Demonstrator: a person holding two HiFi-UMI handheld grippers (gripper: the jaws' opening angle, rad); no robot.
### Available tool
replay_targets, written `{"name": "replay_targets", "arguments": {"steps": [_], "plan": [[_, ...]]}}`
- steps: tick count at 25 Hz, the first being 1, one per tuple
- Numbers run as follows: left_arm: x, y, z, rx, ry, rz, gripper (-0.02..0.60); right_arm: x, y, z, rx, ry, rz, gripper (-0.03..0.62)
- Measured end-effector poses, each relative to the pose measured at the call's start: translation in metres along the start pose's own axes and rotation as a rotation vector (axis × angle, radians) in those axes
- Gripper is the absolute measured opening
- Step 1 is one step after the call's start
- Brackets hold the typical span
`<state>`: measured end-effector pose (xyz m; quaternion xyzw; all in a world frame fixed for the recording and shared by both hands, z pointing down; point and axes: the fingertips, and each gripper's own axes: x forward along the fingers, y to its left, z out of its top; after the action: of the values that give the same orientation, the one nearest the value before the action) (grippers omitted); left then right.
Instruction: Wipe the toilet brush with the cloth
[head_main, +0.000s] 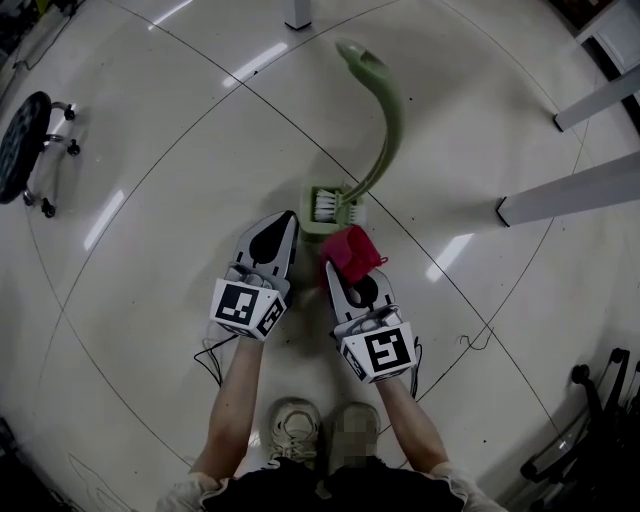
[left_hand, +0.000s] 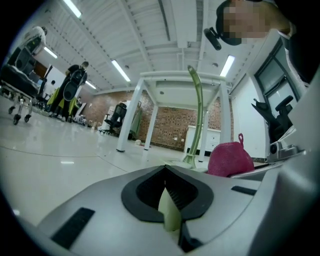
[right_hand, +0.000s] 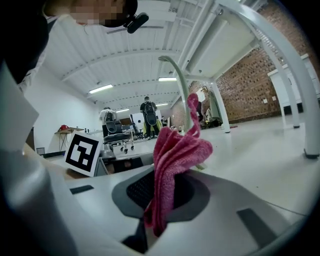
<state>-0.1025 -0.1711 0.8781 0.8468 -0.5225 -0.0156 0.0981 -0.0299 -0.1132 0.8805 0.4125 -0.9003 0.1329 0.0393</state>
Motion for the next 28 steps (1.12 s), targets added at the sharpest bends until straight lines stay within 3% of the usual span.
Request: {"name": "replay_targets", "arguments": {"steps": [6, 12, 16, 20, 23, 24, 26, 28], "plan": [[-0.002, 0.000, 0.001, 0.012, 0.000, -0.029, 0.005, 0.021, 0.015, -0.006, -0.067, 0.032, 0.067, 0.032], [-0.020, 0.028, 0.011, -0.034, -0.046, 0.035, 0.005, 0.039, 0.032, -0.010, -0.097, 0.056, 0.112, 0.032], [-0.031, 0.036, 0.018, -0.038, -0.072, 0.043, 0.005, 0.041, 0.040, -0.013, -0.050, 0.062, 0.143, 0.032], [-0.032, 0.030, 0.020, -0.028, -0.087, 0.003, 0.005, 0.016, 0.027, -0.010, -0.003, 0.053, 0.089, 0.031], [-0.025, 0.011, 0.011, -0.032, -0.057, -0.104, 0.016, -0.006, 0.004, -0.015, 0.020, 0.069, 0.012, 0.032], [-0.021, 0.003, 0.007, -0.022, -0.034, -0.160, 0.090, -0.010, -0.004, -0.016, 0.030, 0.073, -0.008, 0.032], [-0.012, -0.014, 0.000, 0.019, 0.017, -0.273, 0.330, -0.016, -0.016, -0.016, 0.038, 0.075, -0.037, 0.032], [-0.004, -0.026, -0.001, 0.065, 0.043, -0.351, 0.388, -0.017, -0.024, -0.015, 0.035, 0.076, -0.053, 0.032]]}}
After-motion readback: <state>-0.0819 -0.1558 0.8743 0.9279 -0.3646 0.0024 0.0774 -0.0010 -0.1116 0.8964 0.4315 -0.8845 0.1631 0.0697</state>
